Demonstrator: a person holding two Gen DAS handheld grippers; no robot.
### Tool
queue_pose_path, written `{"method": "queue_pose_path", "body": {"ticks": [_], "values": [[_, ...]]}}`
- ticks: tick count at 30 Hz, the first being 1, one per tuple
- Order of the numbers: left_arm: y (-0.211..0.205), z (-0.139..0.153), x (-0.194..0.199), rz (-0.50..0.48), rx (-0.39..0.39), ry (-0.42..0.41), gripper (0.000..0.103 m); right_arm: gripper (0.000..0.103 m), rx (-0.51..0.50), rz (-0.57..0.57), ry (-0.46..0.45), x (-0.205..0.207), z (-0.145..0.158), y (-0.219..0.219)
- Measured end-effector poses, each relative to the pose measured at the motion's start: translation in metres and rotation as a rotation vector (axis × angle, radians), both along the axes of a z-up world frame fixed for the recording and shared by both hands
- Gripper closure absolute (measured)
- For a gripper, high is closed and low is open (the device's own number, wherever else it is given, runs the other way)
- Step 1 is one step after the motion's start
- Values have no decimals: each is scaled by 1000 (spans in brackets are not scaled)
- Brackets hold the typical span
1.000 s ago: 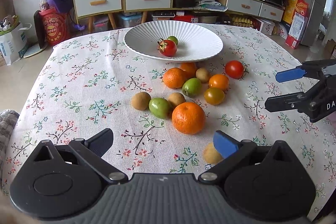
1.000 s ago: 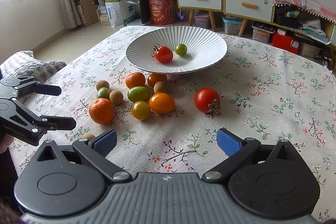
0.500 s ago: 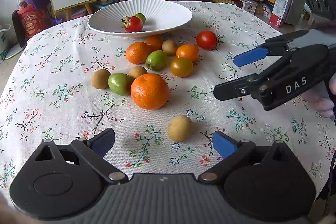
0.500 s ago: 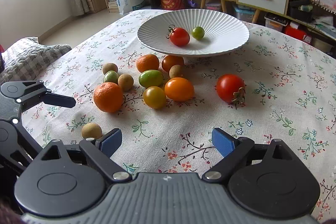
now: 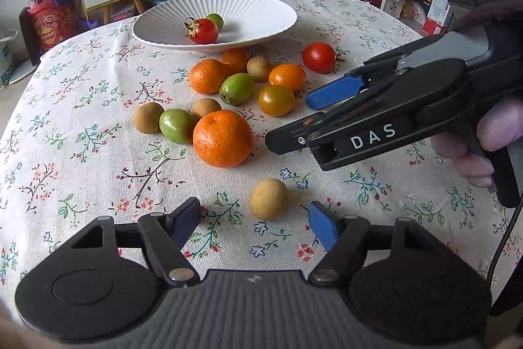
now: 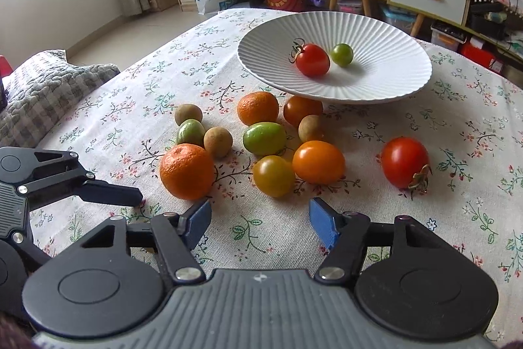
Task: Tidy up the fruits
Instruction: 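Grasp a brown kiwi with the left tool while the right tool grasps a yellow tomato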
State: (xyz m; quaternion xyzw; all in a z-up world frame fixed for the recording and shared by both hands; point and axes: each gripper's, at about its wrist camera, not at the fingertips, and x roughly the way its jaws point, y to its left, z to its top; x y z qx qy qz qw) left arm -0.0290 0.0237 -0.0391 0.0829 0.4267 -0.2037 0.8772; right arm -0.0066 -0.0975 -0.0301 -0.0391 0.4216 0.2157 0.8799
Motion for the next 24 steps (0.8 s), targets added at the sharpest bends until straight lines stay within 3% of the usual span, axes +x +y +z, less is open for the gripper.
{"method": "queue_pose_path", "body": {"ticks": [14, 19, 24], "values": [[-2, 6, 3, 20, -8, 40, 78, 59, -44, -29, -26, 16, -2, 18], [-2, 7, 3, 9, -14, 46, 87, 67, -74, -28, -42, 16, -3, 20], [-4, 7, 2, 4, -7, 42, 88, 76, -85, -34, -47, 16, -2, 19]]}}
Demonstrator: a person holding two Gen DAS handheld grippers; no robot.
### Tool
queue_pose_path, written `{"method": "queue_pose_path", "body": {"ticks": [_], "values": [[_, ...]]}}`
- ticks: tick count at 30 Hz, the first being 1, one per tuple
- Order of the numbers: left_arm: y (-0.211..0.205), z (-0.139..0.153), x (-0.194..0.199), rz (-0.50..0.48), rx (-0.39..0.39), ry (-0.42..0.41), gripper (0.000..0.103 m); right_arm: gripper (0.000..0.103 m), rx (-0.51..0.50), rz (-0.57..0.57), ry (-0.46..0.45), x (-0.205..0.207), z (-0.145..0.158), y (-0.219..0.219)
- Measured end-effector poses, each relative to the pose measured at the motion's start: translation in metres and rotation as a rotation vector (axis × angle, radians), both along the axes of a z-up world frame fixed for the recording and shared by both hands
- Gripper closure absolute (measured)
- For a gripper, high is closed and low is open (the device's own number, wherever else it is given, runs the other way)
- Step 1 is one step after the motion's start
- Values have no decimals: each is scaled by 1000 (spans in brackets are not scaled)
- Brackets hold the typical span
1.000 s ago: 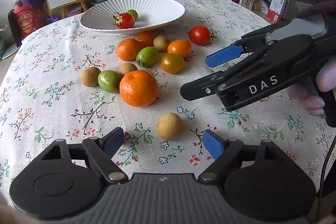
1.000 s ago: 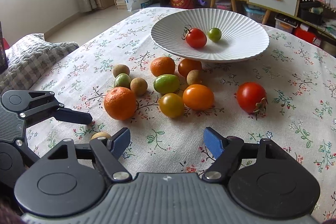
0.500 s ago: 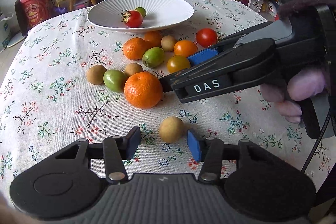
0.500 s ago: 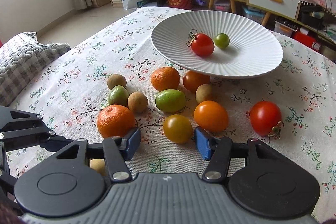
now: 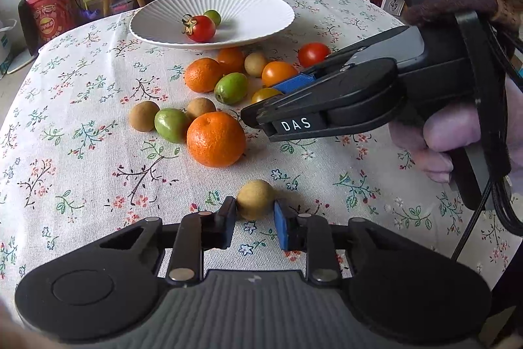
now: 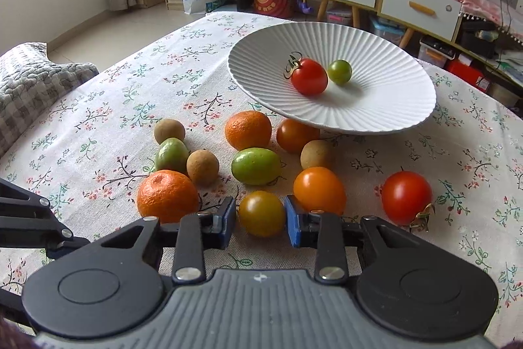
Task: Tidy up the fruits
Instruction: 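Grasp a brown kiwi with the left tool while the right tool grasps a yellow tomato, then carry the kiwi and yellow tomato over the white plate with both tools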
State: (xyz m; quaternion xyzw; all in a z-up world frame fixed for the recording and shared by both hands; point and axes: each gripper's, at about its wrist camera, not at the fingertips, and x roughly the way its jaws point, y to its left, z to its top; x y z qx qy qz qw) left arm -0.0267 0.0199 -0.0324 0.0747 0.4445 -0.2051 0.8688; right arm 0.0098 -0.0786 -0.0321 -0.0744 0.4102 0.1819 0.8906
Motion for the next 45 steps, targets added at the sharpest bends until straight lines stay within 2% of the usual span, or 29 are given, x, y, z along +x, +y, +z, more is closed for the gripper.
{"method": "queue_pose_path", "body": {"ticks": [24, 45], "values": [[10, 13, 5, 37, -26, -31, 89, 77, 32, -17, 6, -8, 11, -16], [5, 54, 39, 104, -69, -143, 89, 77, 98, -97, -82, 7, 45, -38]]}}
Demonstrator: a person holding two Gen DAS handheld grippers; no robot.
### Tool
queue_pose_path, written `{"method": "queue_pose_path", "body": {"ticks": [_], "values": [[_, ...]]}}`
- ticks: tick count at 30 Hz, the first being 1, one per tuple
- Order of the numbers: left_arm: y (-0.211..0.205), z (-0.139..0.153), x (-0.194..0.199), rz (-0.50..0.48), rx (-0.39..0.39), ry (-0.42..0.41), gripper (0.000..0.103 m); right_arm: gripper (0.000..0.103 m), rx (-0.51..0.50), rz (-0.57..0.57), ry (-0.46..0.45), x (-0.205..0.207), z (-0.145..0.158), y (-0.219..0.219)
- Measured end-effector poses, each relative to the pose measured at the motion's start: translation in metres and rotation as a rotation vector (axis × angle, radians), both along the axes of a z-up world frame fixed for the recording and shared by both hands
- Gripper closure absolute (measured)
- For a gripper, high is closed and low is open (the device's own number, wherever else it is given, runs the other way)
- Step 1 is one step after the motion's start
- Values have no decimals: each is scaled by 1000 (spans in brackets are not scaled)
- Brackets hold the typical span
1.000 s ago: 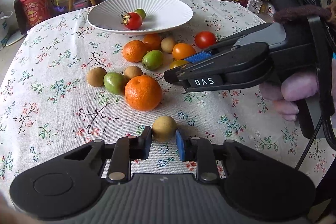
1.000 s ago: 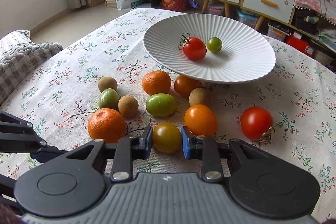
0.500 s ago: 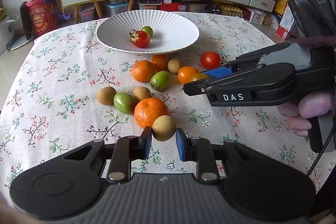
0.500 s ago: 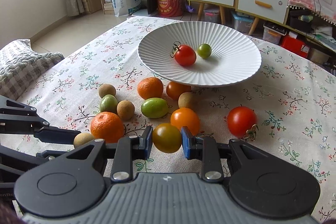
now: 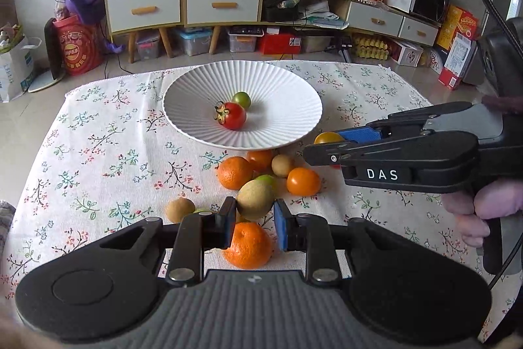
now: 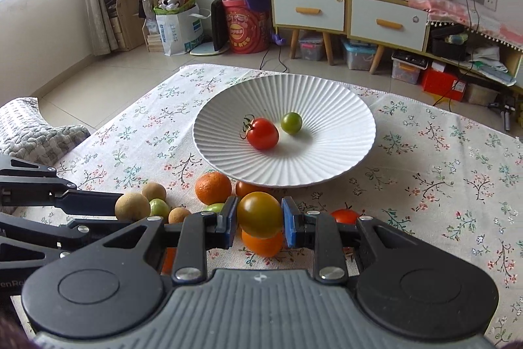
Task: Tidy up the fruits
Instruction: 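Carry the kiwi and yellow tomato over the white plate with both tools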
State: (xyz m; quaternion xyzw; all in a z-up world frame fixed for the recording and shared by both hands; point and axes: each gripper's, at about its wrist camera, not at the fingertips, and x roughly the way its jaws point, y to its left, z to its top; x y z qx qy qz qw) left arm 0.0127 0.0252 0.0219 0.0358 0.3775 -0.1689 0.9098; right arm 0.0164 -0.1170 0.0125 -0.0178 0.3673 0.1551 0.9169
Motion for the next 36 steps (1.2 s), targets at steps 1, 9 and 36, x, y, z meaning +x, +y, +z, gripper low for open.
{"method": "queue_pose_path", "body": {"ticks": [1, 9, 36], "values": [[0, 2, 2, 5, -1, -6, 89, 77, 4, -6, -4, 2, 2, -1], [-8, 8, 22, 47, 34, -33, 89, 77, 22, -61, -25, 18, 9, -8], [-13, 1, 122, 167, 46, -12, 89, 77, 37, -225, 12, 74, 0, -30]]}}
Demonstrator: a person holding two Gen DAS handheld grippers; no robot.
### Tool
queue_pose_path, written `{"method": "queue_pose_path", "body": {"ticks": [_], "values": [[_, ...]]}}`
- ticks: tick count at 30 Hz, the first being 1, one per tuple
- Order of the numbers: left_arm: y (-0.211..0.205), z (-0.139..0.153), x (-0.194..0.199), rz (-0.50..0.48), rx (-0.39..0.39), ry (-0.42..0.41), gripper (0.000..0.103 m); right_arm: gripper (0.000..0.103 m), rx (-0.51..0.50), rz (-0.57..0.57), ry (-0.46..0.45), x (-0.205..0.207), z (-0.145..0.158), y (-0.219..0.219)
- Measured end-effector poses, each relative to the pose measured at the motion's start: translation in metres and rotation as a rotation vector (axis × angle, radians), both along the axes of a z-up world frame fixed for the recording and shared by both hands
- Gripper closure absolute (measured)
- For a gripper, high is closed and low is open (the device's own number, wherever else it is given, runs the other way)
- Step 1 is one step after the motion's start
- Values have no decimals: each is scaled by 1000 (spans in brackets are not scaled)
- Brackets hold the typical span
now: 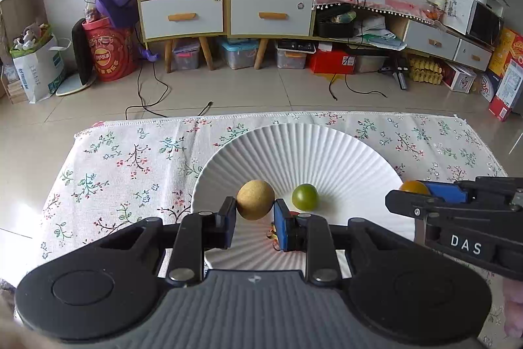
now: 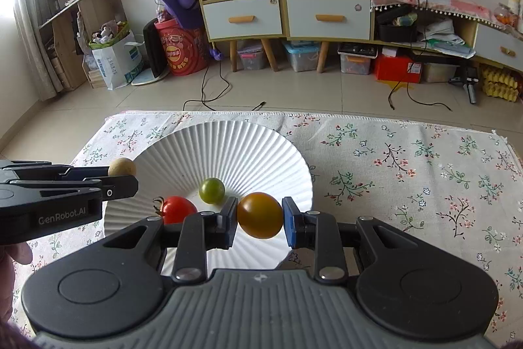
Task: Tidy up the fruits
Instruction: 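Carry the kiwi and yellow tomato over the white plate with both tools, then open the right tool releasing the yellow tomato while the left tool releases the kiwi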
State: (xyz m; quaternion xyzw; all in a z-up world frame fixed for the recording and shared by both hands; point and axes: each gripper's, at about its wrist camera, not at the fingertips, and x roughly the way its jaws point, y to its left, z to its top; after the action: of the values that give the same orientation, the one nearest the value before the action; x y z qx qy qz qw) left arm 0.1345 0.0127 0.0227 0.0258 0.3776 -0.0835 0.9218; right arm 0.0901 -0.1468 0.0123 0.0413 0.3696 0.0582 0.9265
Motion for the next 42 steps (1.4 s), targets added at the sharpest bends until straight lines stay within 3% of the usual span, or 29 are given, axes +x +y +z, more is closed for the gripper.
{"method": "queue_pose_path", "body": {"ticks": [21, 37, 39, 42], "values": [[-4, -22, 25, 10, 8, 58, 88, 77, -62, 52, 28, 17, -17, 9], [-7, -22, 26, 0, 10, 48, 88, 77, -68, 67, 26, 18, -18, 11], [-6, -22, 26, 3, 11, 46, 85, 75, -63, 63, 26, 18, -17, 10], [-5, -20, 23, 3, 17, 37, 70, 68, -52, 57, 25, 18, -14, 8]]}}
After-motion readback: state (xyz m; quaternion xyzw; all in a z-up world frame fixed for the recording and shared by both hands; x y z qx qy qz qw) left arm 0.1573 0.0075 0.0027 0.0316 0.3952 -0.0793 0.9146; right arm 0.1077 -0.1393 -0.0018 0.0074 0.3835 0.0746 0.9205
